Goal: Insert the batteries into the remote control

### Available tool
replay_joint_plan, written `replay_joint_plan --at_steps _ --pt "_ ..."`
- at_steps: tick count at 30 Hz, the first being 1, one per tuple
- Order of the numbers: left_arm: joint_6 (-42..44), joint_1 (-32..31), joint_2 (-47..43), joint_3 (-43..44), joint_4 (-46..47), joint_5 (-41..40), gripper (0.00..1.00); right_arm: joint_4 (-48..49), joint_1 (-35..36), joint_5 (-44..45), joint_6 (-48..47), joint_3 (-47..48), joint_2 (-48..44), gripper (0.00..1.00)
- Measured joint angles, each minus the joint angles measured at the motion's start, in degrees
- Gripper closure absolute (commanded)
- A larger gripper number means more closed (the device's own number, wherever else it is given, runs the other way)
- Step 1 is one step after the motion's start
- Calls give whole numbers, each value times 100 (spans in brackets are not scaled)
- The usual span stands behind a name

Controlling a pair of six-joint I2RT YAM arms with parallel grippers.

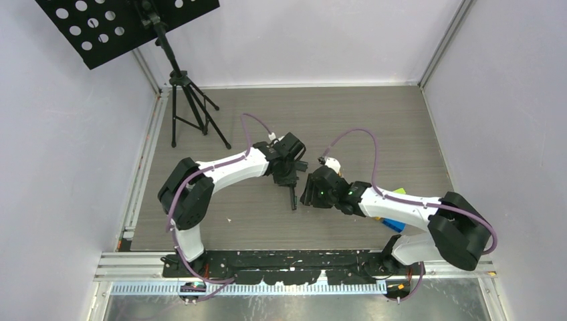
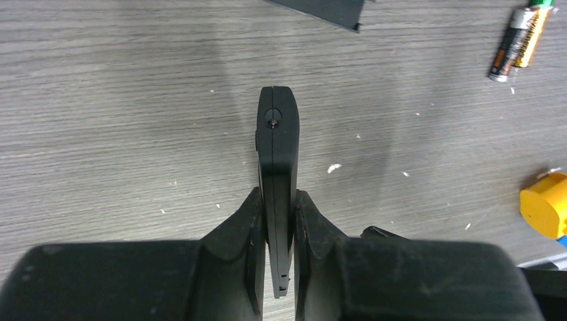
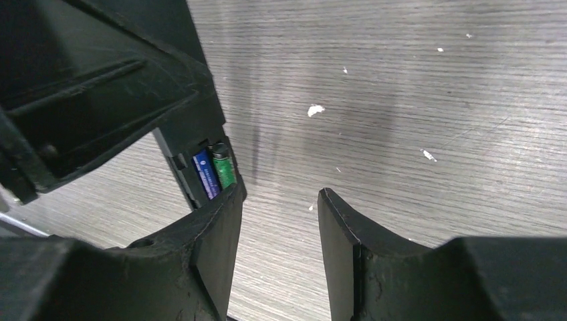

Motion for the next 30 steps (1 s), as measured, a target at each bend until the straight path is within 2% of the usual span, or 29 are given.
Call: replay_joint_plan --at_steps 5,12,15,21,30 --pt "-142 -33 46 22 -201 -223 100 136 0 -11 68 -120 118 51" --pt "-278 -118 348 411 -413 -433 100 1060 0 -192 208 -726 90 51" --pt "-291 -212 579 643 -487 -468 100 1255 0 -212 234 -774 101 57" --pt "-271 -284 741 831 -680 -568 100 1856 -7 -162 297 -890 210 63" --pt "-269 -275 791 839 -704 -619 100 2109 -15 -28 337 -885 553 79"
